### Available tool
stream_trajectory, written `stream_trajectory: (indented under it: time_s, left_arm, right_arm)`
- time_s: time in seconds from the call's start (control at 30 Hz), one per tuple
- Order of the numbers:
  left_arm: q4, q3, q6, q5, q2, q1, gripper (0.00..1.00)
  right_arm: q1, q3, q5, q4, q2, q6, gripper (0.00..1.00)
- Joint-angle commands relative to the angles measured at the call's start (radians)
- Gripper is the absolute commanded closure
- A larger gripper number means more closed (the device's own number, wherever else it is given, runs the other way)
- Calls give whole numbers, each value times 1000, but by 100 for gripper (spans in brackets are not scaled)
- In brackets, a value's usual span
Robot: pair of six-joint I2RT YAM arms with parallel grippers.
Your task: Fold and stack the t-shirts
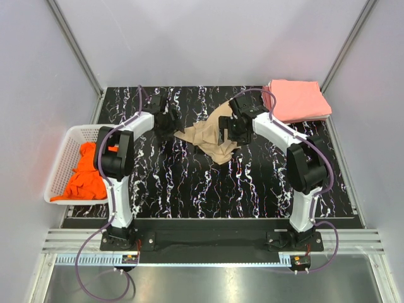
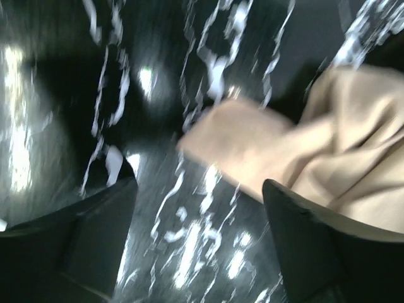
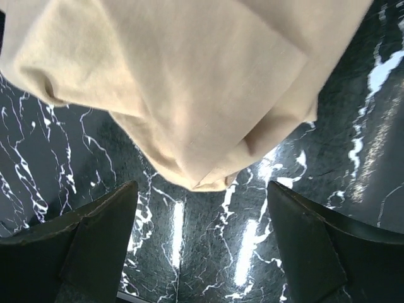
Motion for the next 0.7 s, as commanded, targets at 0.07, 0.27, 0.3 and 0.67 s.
stream_trajectory:
  time_s: [0.07,0.27,0.3,0.67]
  left_arm:
    - [115,23,-39,36,84,-12,34]
    - [189,11,-53,102,136,-12,93]
    - [195,3,-53,108,134,-12,98]
    - [201,-11,-28,114,93,-8,100]
  right_arm:
    - [-54,65,-18,28,24,-36,11]
    - [-72,130,-61,33,106,-59,14]
    - [-72,150,-66,34,114,-62,15]
    - [-105,266,-44,22,233,-68,26]
